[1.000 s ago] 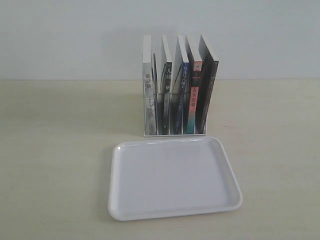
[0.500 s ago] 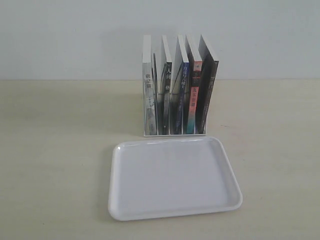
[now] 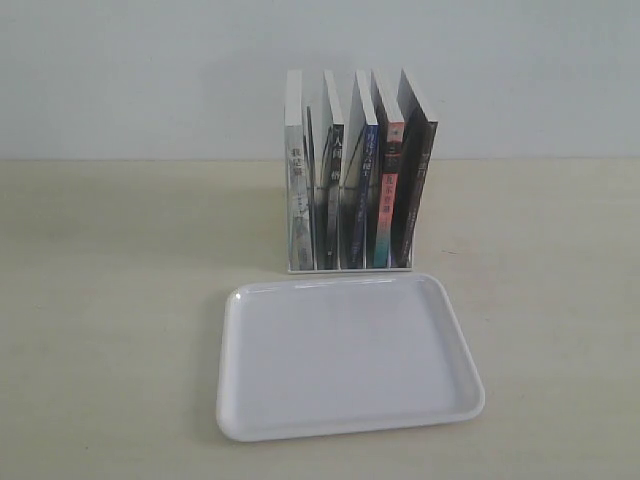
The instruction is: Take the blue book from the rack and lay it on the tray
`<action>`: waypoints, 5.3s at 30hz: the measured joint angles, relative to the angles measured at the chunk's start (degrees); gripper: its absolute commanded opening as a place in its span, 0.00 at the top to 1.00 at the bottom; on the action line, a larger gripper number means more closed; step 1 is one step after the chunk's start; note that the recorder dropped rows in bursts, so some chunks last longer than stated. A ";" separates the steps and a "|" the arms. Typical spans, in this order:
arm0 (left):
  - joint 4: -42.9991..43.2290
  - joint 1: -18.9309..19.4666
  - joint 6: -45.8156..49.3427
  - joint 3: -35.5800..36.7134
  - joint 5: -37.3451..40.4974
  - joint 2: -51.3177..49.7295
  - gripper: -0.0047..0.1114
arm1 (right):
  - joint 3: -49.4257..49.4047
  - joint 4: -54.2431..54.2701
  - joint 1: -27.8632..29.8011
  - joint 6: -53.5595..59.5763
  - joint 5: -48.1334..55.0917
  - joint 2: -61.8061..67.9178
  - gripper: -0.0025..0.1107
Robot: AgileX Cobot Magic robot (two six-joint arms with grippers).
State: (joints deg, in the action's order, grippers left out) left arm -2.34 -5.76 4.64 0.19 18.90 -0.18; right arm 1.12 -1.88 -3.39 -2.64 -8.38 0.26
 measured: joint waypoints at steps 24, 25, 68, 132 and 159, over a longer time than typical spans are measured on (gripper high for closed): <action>0.00 0.00 0.00 0.00 0.00 0.00 0.92 | 16.47 1.49 0.00 -1.87 19.73 7.84 0.98; 0.00 0.00 0.00 0.00 0.00 0.00 0.92 | 16.47 1.88 0.00 -2.04 19.73 8.63 0.98; 0.00 0.00 0.00 0.00 0.00 0.00 0.92 | 85.04 8.29 -22.23 -2.03 48.00 94.49 0.58; 0.00 0.00 0.00 0.00 0.00 0.00 0.92 | 101.47 11.95 -19.23 -3.40 53.98 110.73 0.65; 0.00 0.00 0.00 0.00 0.00 0.00 0.92 | 101.47 10.65 -19.23 -2.96 54.08 111.78 0.71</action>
State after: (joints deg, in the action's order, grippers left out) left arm -2.34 -5.76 4.64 0.19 18.90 -0.18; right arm 102.59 8.77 -22.61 -5.60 45.70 112.04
